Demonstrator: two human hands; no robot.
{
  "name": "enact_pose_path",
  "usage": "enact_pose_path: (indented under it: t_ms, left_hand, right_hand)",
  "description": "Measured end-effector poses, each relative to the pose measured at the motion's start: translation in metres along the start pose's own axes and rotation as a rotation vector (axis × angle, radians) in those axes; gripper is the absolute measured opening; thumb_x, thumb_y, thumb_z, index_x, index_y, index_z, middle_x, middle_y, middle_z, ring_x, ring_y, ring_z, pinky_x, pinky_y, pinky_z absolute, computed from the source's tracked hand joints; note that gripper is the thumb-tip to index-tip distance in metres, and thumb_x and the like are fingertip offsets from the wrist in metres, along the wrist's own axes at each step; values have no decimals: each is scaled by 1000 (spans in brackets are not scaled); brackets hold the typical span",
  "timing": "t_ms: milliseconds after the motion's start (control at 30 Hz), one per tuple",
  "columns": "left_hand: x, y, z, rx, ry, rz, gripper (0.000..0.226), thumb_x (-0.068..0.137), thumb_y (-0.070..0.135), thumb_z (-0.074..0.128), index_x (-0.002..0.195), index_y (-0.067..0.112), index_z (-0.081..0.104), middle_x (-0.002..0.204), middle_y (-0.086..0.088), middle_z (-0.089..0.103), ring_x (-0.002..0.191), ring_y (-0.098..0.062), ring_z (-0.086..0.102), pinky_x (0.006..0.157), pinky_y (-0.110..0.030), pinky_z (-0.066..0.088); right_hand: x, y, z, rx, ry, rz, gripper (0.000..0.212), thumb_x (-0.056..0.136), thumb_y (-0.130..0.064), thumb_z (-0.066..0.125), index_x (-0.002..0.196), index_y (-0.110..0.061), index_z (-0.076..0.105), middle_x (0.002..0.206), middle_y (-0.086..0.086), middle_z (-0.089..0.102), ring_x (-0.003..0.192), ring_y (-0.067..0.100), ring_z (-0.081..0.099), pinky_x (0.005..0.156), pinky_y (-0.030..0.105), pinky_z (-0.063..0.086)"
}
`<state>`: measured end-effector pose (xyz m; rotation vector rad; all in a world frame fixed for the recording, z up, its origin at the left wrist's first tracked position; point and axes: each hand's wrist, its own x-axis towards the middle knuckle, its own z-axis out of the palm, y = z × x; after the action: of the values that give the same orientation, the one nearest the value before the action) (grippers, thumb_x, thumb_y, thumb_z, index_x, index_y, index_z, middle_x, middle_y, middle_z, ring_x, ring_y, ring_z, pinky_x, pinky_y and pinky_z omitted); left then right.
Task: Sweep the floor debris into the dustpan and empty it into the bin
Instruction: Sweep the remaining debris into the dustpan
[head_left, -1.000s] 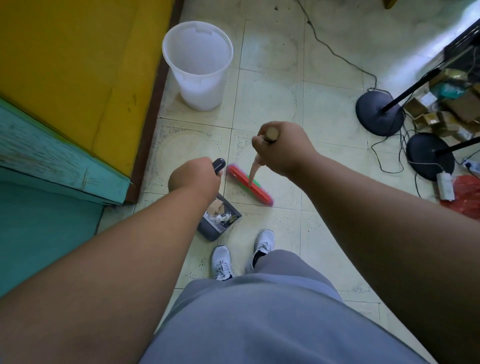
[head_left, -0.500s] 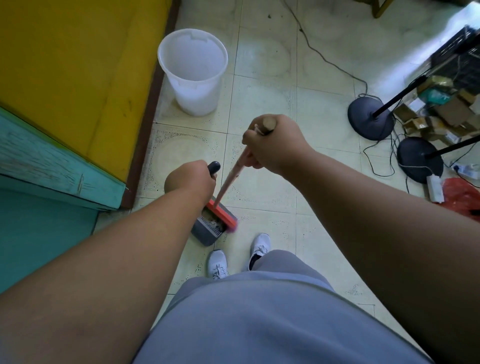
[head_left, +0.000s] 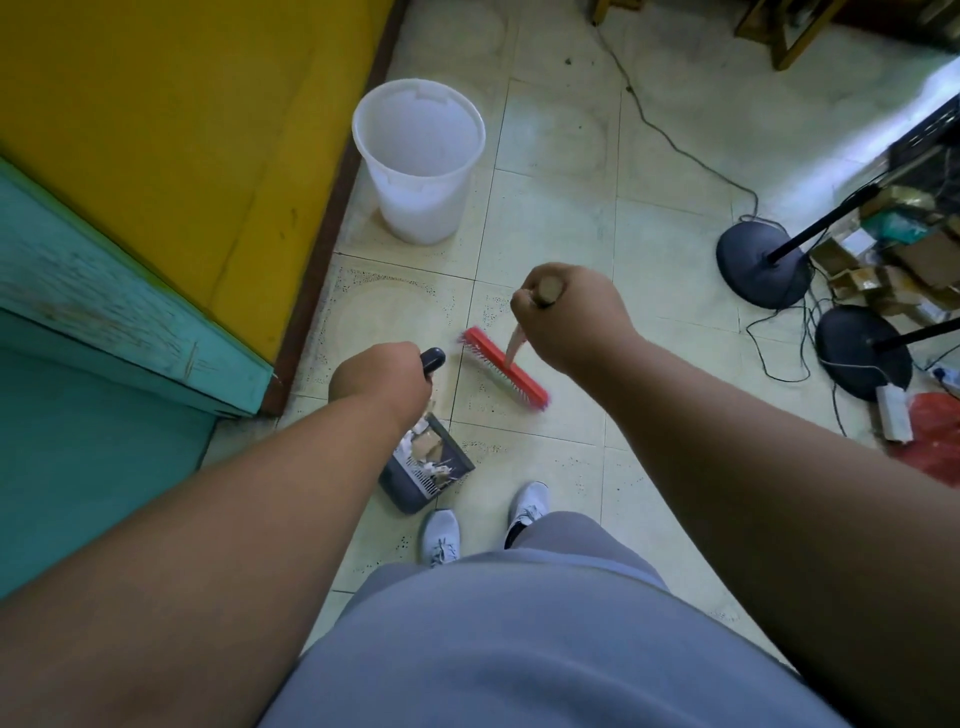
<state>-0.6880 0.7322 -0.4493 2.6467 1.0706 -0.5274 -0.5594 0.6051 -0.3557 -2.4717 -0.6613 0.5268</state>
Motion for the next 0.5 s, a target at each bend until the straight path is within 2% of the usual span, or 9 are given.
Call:
enact_pose_path:
  t_ms: [67, 133, 233, 333, 500]
  left_hand:
    - [-2, -4, 2, 4, 2, 6, 20, 97, 38, 50, 87, 20, 48, 67, -3, 49, 60, -22, 51, 56, -29, 41]
    - [-3, -9, 4, 11, 9, 5, 23, 97, 38, 49, 85, 20, 47, 66, -3, 49, 57, -20, 48, 53, -29, 39]
    - [-1, -14, 7, 16, 7, -14, 23, 97, 38, 50, 83, 20, 47, 67, -4, 51, 55, -19, 47, 49, -27, 34]
    - [2, -14, 9, 25, 6, -33, 21, 96, 37, 52, 89, 17, 53, 69, -4, 52, 58, -21, 50, 49, -28, 35]
    - [-1, -15, 7, 3, -13, -31, 24, 97, 41, 49, 94, 18, 55, 72, -4, 54, 66, -23, 55, 56, -30, 43]
  right_hand:
    - [-6, 6, 12, -5, -33, 27, 20, 88, -25, 54, 89, -15, 70, 81, 3, 70, 76, 20, 64, 73, 37, 58]
    - [-11, 6, 20, 26, -44, 54, 19, 88, -26, 55, 88, -17, 71, 81, 0, 70, 77, 19, 64, 74, 36, 58]
    - [-14, -5, 28, 154, -50, 91, 25, 84, -24, 51, 85, -7, 69, 77, 12, 70, 55, 14, 56, 56, 28, 50]
    - [-17, -18, 32, 232, -73, 77, 34, 75, -25, 46, 85, 3, 63, 80, 23, 68, 54, 19, 48, 49, 31, 41]
    - [-18, -29, 26, 326, -83, 104, 32, 78, -22, 46, 88, 5, 60, 75, 22, 69, 61, 36, 64, 51, 35, 46]
